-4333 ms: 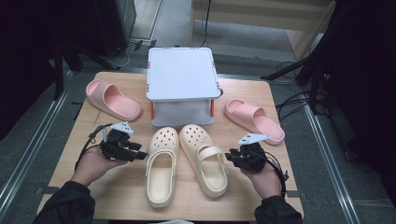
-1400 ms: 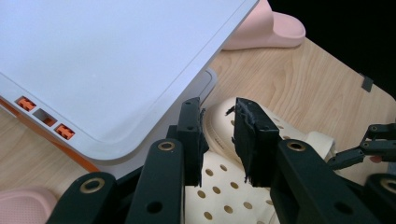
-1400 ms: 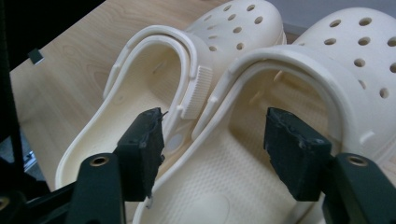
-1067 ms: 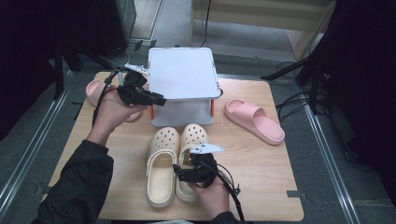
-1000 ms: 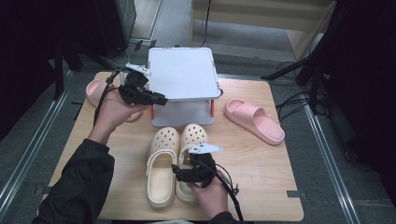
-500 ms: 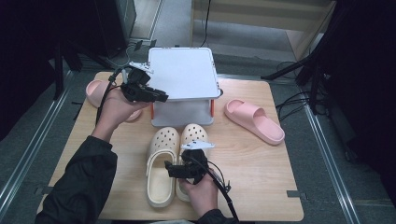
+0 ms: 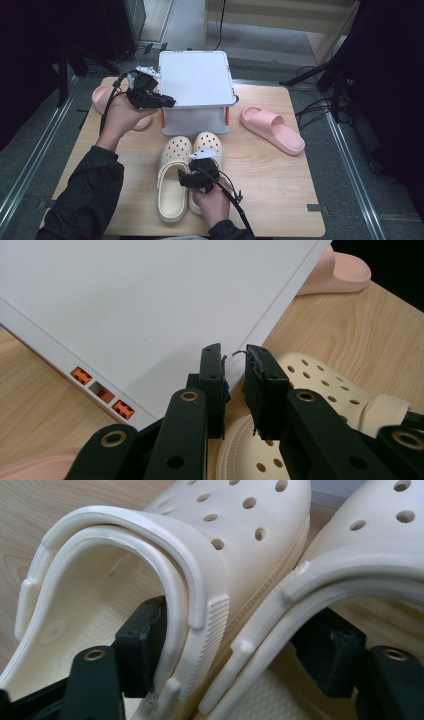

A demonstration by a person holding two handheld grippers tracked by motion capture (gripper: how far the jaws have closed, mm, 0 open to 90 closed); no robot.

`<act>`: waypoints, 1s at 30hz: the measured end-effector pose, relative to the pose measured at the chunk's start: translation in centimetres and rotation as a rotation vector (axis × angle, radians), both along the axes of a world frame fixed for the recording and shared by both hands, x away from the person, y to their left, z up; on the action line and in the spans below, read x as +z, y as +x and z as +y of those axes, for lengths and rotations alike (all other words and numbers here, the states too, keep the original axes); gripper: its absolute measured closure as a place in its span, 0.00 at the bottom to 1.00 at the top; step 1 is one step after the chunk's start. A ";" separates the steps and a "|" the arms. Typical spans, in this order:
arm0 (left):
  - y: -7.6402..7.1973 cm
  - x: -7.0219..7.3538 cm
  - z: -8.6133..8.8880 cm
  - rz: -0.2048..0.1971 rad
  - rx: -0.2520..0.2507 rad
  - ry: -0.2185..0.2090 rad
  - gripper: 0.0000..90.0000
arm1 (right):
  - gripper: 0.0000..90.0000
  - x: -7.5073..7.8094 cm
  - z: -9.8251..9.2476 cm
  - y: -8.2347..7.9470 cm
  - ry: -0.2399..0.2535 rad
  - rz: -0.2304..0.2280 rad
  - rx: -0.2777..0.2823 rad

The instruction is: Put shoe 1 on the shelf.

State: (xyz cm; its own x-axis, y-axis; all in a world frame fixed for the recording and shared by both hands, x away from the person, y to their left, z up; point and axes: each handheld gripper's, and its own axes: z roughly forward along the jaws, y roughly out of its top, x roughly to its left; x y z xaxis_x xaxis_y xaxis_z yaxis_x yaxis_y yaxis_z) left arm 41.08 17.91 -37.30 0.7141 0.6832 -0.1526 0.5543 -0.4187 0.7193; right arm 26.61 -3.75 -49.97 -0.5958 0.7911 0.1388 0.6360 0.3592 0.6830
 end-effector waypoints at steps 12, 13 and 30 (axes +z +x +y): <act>-0.1 -0.1 0.1 -0.008 0.009 -0.008 0.90 | 0.69 0.9 -1.4 0.0 -0.056 0.018 0.008; 0.0 -0.1 0.1 -0.008 0.007 -0.006 0.91 | 0.71 0.9 -1.7 0.2 -0.043 0.036 -0.002; 0.3 -0.1 0.4 -0.022 0.050 0.025 0.98 | 0.74 1.9 -3.7 1.5 0.027 0.063 0.022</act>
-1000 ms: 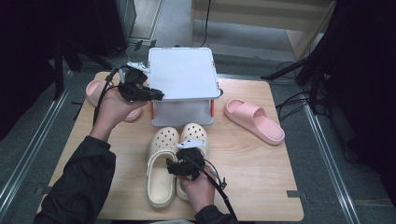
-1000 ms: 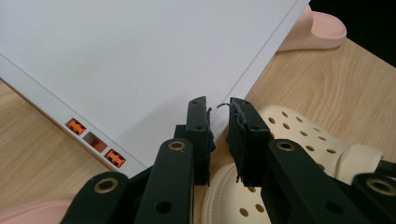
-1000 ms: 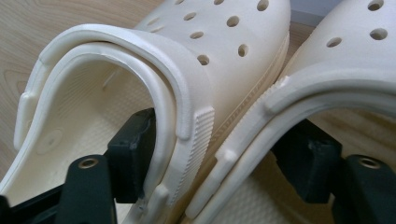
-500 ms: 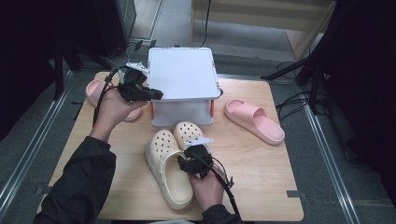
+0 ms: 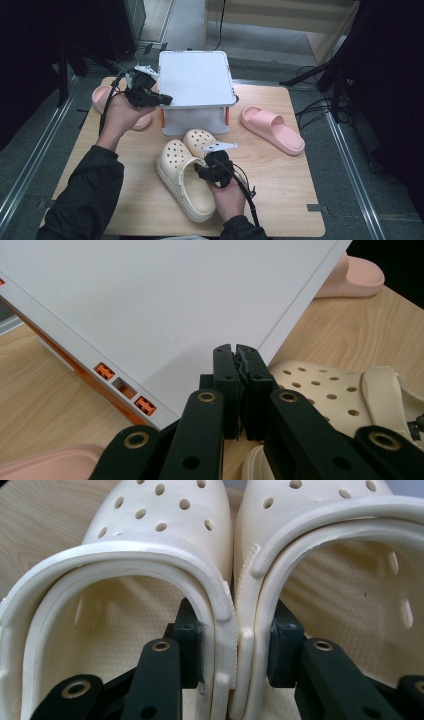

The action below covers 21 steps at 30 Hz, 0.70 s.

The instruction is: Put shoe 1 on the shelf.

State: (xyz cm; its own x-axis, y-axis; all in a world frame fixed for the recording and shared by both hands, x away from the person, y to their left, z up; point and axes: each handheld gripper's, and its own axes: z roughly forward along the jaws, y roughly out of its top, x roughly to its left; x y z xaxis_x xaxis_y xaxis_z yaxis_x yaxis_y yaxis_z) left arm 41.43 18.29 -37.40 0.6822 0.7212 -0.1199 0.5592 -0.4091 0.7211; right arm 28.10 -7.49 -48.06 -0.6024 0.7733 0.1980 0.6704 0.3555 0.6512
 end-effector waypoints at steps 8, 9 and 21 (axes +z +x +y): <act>0.2 -0.2 0.5 0.026 0.009 -0.025 0.99 | 0.74 1.7 -0.2 1.9 -0.039 -0.048 -0.006; 0.2 -0.2 0.5 0.026 0.009 -0.025 0.99 | 0.74 1.7 -0.2 1.9 -0.039 -0.048 -0.006; 0.3 -0.3 0.6 0.031 0.007 -0.036 0.99 | 0.73 2.8 1.2 8.1 -0.051 -0.053 -0.061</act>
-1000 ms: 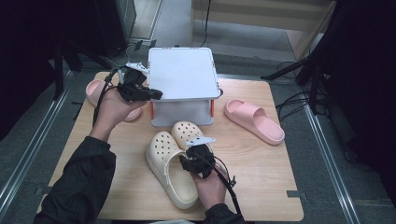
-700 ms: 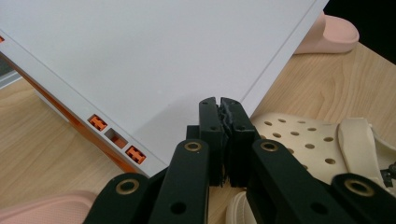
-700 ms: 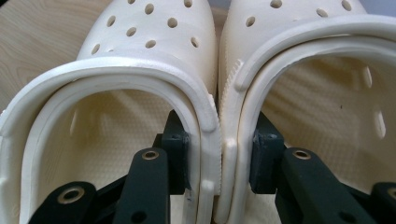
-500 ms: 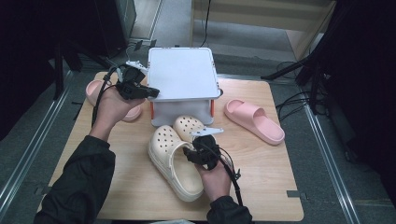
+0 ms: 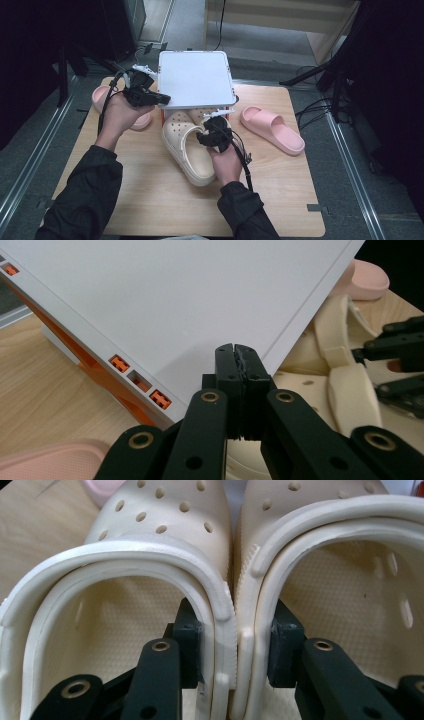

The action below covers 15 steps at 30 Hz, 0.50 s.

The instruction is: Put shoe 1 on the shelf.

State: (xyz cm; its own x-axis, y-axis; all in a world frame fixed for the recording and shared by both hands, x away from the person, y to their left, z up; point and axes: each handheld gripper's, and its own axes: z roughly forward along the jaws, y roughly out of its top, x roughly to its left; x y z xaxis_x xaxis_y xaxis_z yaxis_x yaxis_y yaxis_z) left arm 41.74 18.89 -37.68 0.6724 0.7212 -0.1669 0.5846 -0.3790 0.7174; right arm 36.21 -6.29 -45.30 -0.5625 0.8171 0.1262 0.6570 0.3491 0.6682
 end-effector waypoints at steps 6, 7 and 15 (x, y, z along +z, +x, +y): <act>0.0 -0.1 0.1 -0.002 -0.005 -0.005 0.99 | 0.73 0.0 0.5 1.9 0.002 -0.017 -0.047; 0.0 -0.1 0.2 0.000 -0.003 -0.009 0.99 | 0.73 -0.2 0.6 2.4 0.010 -0.033 -0.068; 0.0 0.0 0.1 0.004 0.000 -0.006 0.99 | 0.73 -1.1 0.7 3.5 0.032 -0.036 -0.115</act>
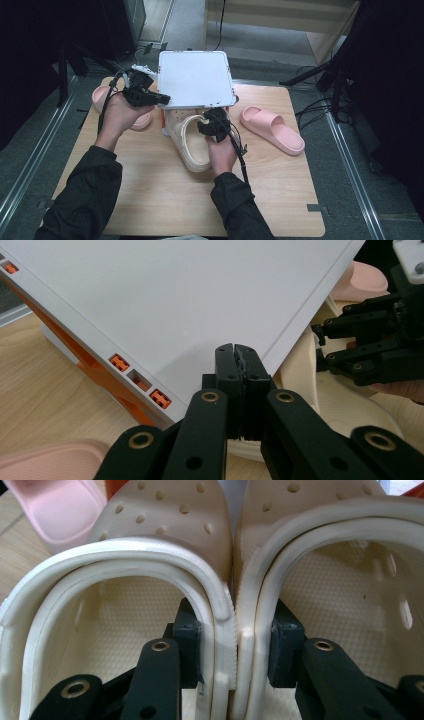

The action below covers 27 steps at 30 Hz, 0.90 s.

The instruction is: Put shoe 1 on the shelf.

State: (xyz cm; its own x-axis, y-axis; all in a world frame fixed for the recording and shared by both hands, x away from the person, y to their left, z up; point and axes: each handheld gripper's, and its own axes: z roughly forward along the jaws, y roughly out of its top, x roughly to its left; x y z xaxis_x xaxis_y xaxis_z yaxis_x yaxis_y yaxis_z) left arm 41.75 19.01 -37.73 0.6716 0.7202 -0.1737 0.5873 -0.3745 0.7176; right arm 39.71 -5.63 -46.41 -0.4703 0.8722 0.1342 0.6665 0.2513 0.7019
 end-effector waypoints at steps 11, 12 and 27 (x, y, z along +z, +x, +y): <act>0.1 -0.1 0.2 0.002 -0.006 -0.015 0.99 | 0.73 -1.3 0.3 0.2 -0.028 0.006 -0.002; 0.1 -0.1 0.2 0.002 -0.006 -0.015 0.99 | 0.73 -1.4 0.2 0.3 -0.022 0.009 -0.004; 0.1 -0.2 0.3 0.000 -0.003 -0.020 0.99 | 0.70 -1.6 0.1 0.4 -0.003 -0.006 -0.007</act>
State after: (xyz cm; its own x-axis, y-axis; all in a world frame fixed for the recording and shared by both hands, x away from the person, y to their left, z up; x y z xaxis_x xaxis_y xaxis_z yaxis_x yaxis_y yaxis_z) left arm 41.81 19.28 -37.89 0.6740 0.7143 -0.1881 0.5860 -0.3621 0.7249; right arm 40.12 -5.49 -48.06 -0.4648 0.8760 0.1286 0.6639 0.2487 0.7053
